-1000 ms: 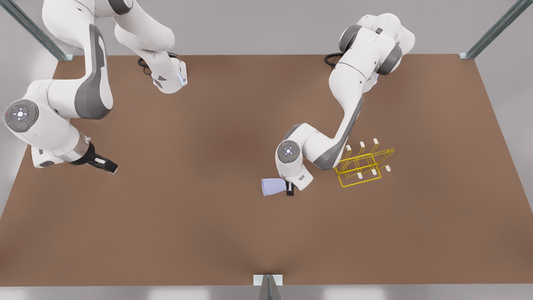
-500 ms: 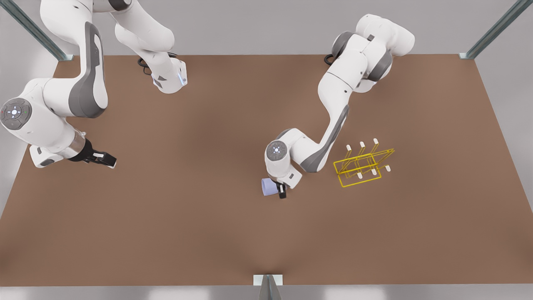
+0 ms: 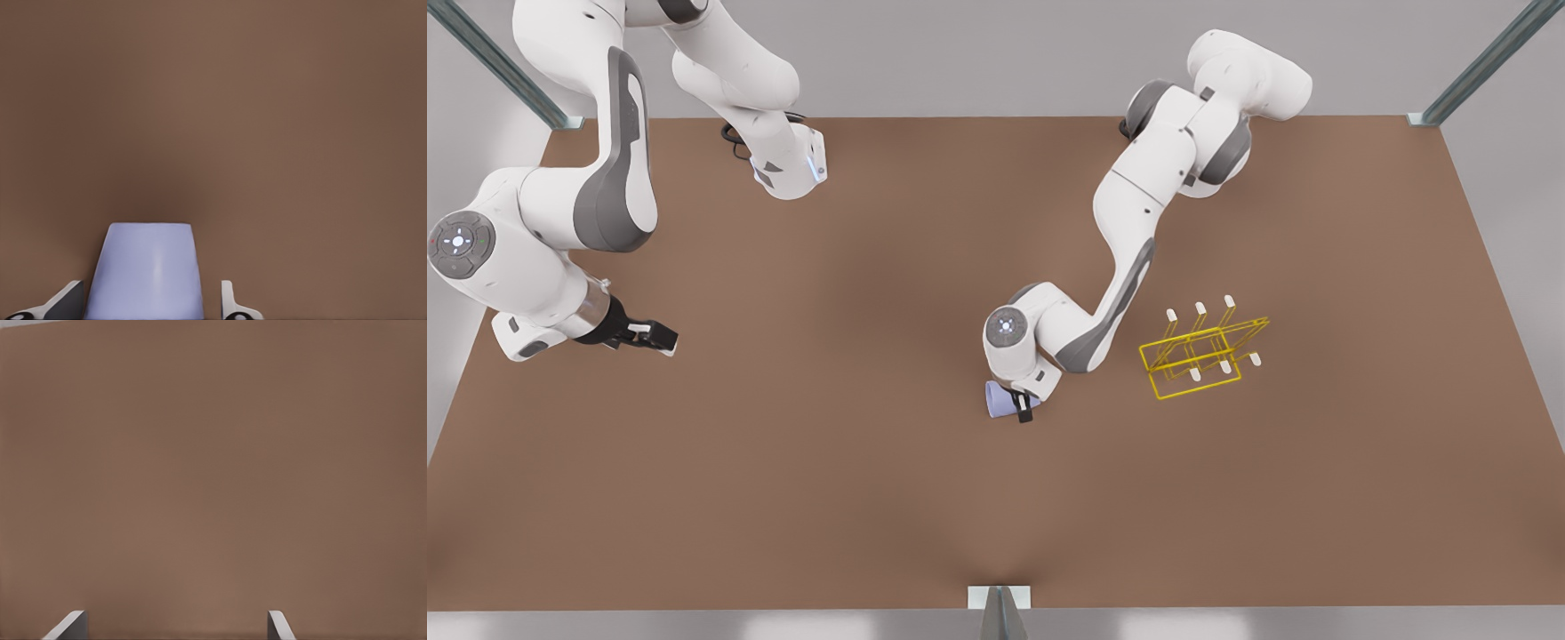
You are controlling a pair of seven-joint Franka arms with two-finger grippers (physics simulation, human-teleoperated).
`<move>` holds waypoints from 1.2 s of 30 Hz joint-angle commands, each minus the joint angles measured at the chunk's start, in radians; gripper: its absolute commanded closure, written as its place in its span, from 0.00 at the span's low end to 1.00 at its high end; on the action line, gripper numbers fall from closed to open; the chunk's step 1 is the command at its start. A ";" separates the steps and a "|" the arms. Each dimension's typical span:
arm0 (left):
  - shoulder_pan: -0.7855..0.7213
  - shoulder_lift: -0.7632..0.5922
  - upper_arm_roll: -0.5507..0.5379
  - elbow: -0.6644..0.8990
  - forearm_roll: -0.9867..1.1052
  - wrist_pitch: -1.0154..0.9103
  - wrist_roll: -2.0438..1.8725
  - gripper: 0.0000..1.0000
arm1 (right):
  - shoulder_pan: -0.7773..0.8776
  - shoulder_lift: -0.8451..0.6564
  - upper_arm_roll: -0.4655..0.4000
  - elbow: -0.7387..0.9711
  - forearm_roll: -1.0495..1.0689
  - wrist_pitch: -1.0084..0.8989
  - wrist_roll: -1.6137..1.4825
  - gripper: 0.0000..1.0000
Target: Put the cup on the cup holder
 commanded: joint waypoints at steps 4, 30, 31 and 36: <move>-0.006 0.017 0.000 0.002 0.000 0.059 -0.069 0.00 | 0.000 -0.001 0.000 0.000 0.001 -0.008 -0.063 0.00; -0.006 -0.150 0.003 0.025 0.297 -0.565 0.093 0.22 | -0.003 0.001 -0.002 0.000 0.001 -0.011 -0.070 0.00; -0.021 -0.150 0.003 0.025 0.360 -0.635 0.095 0.22 | -0.003 0.001 -0.002 0.000 0.001 -0.011 -0.073 0.00; -0.121 -0.150 0.005 0.031 0.587 -0.942 0.158 0.22 | -0.005 0.002 -0.002 0.000 0.001 -0.011 -0.077 0.00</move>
